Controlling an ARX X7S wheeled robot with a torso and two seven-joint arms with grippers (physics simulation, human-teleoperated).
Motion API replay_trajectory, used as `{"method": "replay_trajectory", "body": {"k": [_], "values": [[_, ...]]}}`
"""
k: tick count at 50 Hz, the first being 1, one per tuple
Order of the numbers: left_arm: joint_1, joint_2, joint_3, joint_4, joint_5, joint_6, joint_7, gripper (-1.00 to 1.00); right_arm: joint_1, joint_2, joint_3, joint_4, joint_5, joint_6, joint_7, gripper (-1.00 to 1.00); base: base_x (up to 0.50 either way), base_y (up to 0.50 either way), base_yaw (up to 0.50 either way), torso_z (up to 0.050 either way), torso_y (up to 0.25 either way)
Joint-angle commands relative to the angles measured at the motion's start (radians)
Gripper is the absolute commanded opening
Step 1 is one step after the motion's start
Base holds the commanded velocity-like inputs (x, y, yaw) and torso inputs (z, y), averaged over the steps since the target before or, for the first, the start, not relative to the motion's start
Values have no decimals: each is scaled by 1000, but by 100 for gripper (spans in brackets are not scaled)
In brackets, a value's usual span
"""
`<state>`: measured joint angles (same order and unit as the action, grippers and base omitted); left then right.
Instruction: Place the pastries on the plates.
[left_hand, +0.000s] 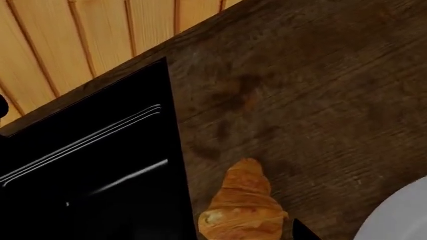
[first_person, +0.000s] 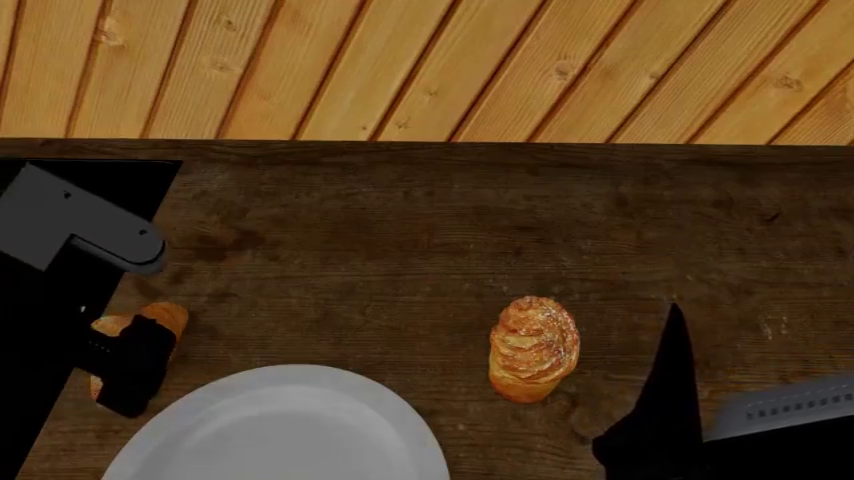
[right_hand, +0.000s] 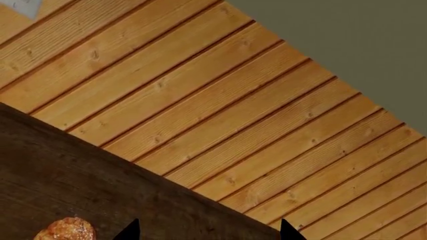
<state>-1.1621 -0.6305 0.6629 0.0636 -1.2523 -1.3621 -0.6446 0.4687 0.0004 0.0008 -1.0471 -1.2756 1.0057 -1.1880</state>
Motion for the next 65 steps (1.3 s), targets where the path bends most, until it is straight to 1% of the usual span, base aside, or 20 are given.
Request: {"method": "replay_trajectory", "body": {"k": [1, 8, 17, 32, 40, 52, 53, 54, 55, 56, 57, 65], "values": [[8, 20, 37, -54, 40, 33, 29, 100, 30, 0, -3, 0, -61, 11, -70, 100, 0, 0, 0, 0, 0], [1, 26, 53, -87, 62, 45, 43, 100, 30, 0, 10, 0, -57, 8, -80, 100, 0, 0, 0, 0, 0], [-1, 36, 84, -127, 100, 75, 76, 100, 41, 0, -11, 0, -93, 20, -102, 100, 0, 0, 0, 0, 0], [15, 56, 114, -150, 121, 100, 92, 100, 52, 0, -38, 0, -124, 38, -122, 100, 0, 0, 0, 0, 0], [30, 65, 125, -176, 132, 117, 100, 100, 58, 0, -27, 0, -134, 34, -143, 100, 0, 0, 0, 0, 0], [38, 76, 143, -222, 151, 139, 120, 100, 93, 1, -66, 0, -232, 67, -218, 100, 0, 0, 0, 0, 0], [38, 77, 145, -227, 154, 141, 122, 100, 157, 151, -216, 0, -382, 217, -368, 100, 0, 0, 0, 0, 0], [39, 78, 148, -229, 156, 143, 126, 100, 154, 296, -366, 0, -532, 367, -382, 100, 0, 0, 0, 0, 0], [41, 77, 148, -228, 156, 145, 125, 100, 152, 295, -516, 0, -665, 517, -382, 100, 0, 0, 0, 0, 0], [42, 77, 146, -228, 156, 145, 120, 100, 152, 294, -556, 0, -665, 565, -382, 100, 0, 0, 0, 0, 0], [43, 77, 146, -228, 157, 146, 117, -100, 152, 294, -556, 0, -665, 564, -382, 100, 0, 0, 0, 0, 0], [37, 65, 131, -207, 144, 139, 96, -100, 149, 291, -555, 0, -666, 564, -382, 100, 0, 0, 0, 0, 0]]}}
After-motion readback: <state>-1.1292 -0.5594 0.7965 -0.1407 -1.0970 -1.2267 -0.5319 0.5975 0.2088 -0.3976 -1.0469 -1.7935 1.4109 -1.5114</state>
